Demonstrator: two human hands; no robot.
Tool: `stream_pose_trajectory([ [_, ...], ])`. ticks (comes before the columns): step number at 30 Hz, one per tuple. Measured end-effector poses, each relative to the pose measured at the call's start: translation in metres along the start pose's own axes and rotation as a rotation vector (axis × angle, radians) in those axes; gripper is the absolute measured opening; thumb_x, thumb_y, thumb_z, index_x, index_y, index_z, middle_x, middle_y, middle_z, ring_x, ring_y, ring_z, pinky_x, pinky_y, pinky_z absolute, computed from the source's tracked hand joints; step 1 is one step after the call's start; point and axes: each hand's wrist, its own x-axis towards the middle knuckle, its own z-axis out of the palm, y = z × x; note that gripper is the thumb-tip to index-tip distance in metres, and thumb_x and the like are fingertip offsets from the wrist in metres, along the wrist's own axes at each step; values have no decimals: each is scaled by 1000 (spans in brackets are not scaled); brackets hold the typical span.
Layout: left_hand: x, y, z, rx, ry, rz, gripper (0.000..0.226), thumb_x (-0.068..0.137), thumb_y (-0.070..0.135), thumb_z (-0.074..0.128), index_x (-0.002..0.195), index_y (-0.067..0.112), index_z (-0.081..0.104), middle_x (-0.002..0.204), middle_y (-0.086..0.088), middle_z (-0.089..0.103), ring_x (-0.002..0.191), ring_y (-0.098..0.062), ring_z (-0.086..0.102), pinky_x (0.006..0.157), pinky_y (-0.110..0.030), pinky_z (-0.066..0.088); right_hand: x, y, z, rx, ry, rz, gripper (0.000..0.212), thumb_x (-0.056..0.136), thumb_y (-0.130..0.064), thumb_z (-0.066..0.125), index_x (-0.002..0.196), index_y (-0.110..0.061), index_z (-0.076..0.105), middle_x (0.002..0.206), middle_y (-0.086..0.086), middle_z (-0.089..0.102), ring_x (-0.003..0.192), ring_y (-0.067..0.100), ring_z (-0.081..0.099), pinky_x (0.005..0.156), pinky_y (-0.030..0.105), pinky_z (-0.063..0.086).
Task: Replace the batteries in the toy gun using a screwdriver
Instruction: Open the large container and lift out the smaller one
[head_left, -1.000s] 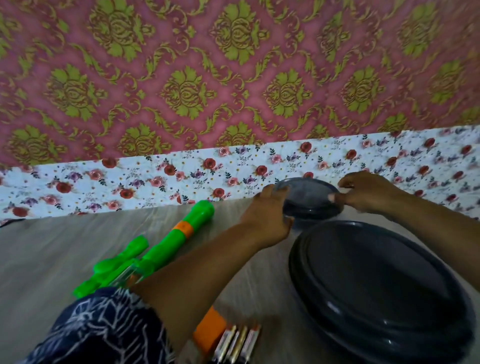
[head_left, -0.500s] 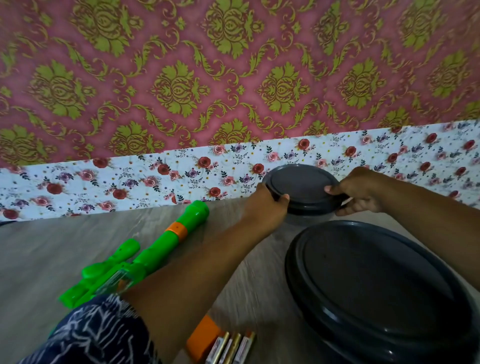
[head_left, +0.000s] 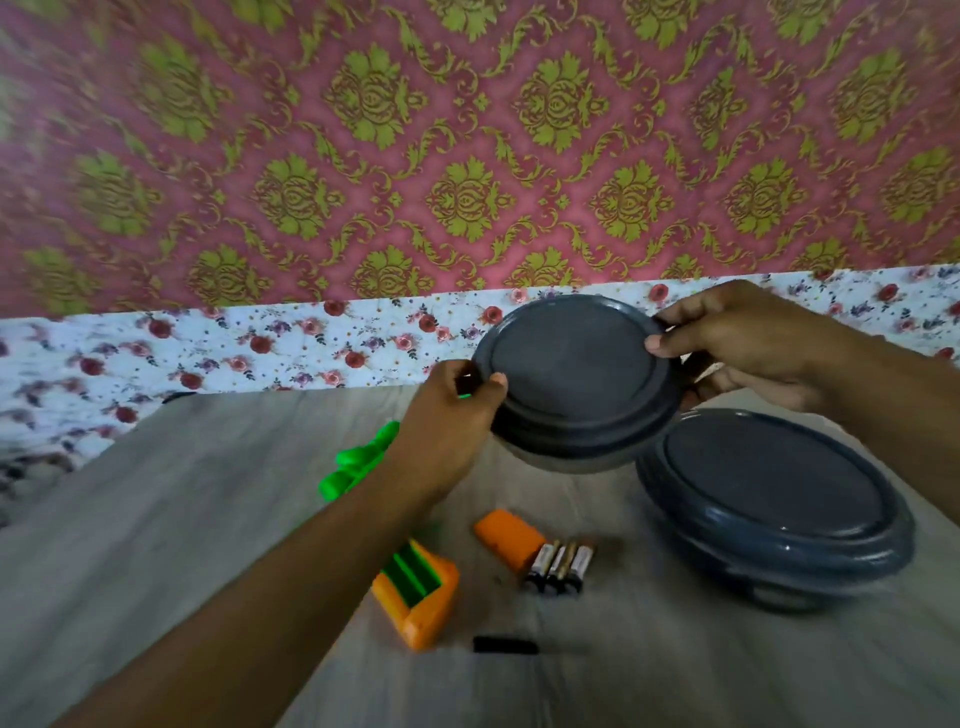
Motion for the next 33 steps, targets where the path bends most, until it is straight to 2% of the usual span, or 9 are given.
stream_pose_trajectory([
  [3, -24, -15, -32, -127, 65, -67, 25, 93, 35, 51, 115, 22, 53, 109, 7, 59, 91, -6, 55, 84, -33, 45, -28, -16, 37, 75, -119, 14, 10, 83, -6, 63, 88, -1, 56, 79, 14, 59, 61, 24, 60, 48, 31, 54],
  [9, -55, -44, -105, -327, 337, -155, 21, 91, 18, 56, 110, 20, 64, 109, -2, 68, 101, -22, 63, 93, -40, 50, -75, -28, 128, 113, -297, 19, 19, 81, -17, 68, 88, -7, 53, 79, 12, 63, 51, 20, 59, 49, 34, 54],
  [12, -68, -54, -144, -386, 393, -215, 13, 88, 16, 58, 94, 17, 70, 91, -2, 74, 84, -19, 68, 75, -32, 53, -84, -31, 162, -400, -269, -130, 37, 81, -47, 61, 87, -10, 55, 73, 11, 62, 60, 22, 60, 58, 39, 53],
  [14, -76, -61, -164, -389, 371, -245, 12, 85, 13, 60, 85, 16, 72, 79, -3, 75, 70, -18, 70, 63, -27, 52, -83, -37, 180, -745, -175, -313, 52, 80, -61, 51, 69, -10, 57, 62, 10, 59, 60, 23, 59, 58, 37, 47],
  [15, -79, -66, -172, -381, 360, -258, 12, 83, 11, 61, 83, 14, 73, 77, -5, 75, 68, -20, 71, 62, -27, 53, -82, -42, 188, -802, -126, -373, 57, 80, -63, 48, 61, -10, 55, 56, 9, 55, 58, 23, 57, 55, 35, 44],
  [19, -88, -85, -183, -343, 271, -306, 17, 78, 6, 61, 85, 10, 76, 80, -13, 75, 76, -30, 69, 75, -37, 55, -69, -58, 220, -773, -56, -521, 57, 81, -64, 47, 63, -10, 57, 58, 5, 53, 61, 23, 55, 60, 38, 49],
  [24, -92, -100, -186, -346, 215, -339, 22, 77, 6, 61, 89, 14, 77, 88, -13, 75, 85, -32, 70, 85, -43, 54, -42, -50, 277, -677, -145, -679, 43, 84, -54, 51, 76, -11, 53, 81, 6, 56, 82, 26, 55, 68, 36, 44],
  [30, -94, -114, -191, -358, 244, -350, 26, 76, 11, 64, 100, 19, 73, 98, -7, 74, 95, -27, 68, 92, -45, 52, -21, -39, 316, -566, -157, -647, 45, 82, -55, 52, 73, -11, 56, 81, 7, 58, 83, 27, 56, 69, 35, 44],
  [33, -94, -117, -192, -365, 273, -338, 28, 77, 27, 63, 103, 20, 71, 99, -8, 73, 95, -26, 67, 92, -48, 51, -16, -38, 323, -552, -232, -550, 55, 81, -60, 50, 71, -6, 58, 78, 12, 62, 79, 30, 59, 69, 39, 46],
])
